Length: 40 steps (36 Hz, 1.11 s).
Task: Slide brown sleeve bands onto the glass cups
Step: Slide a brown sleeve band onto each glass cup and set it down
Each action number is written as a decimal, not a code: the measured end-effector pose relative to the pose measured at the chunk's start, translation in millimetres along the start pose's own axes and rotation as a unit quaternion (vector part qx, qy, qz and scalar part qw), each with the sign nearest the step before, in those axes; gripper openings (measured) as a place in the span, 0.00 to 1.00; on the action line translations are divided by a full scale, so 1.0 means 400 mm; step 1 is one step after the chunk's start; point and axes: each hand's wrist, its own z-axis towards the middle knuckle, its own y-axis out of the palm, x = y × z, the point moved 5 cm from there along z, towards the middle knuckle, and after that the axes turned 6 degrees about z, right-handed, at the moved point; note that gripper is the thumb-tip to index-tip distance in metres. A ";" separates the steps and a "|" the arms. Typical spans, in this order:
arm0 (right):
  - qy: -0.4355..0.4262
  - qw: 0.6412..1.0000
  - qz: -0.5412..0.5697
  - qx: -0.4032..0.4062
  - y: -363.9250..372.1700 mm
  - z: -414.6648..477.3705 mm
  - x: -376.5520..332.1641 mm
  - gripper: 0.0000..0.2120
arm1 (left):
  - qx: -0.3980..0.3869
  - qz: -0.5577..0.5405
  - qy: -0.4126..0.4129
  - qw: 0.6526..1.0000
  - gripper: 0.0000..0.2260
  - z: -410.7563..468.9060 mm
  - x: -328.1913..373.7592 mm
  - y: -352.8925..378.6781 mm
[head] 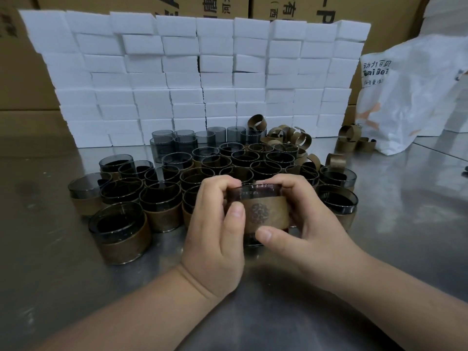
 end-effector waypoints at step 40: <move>-0.017 0.971 -0.237 0.039 0.070 0.433 -0.020 0.17 | -0.074 0.217 -0.096 0.968 0.22 0.008 -0.030 0.038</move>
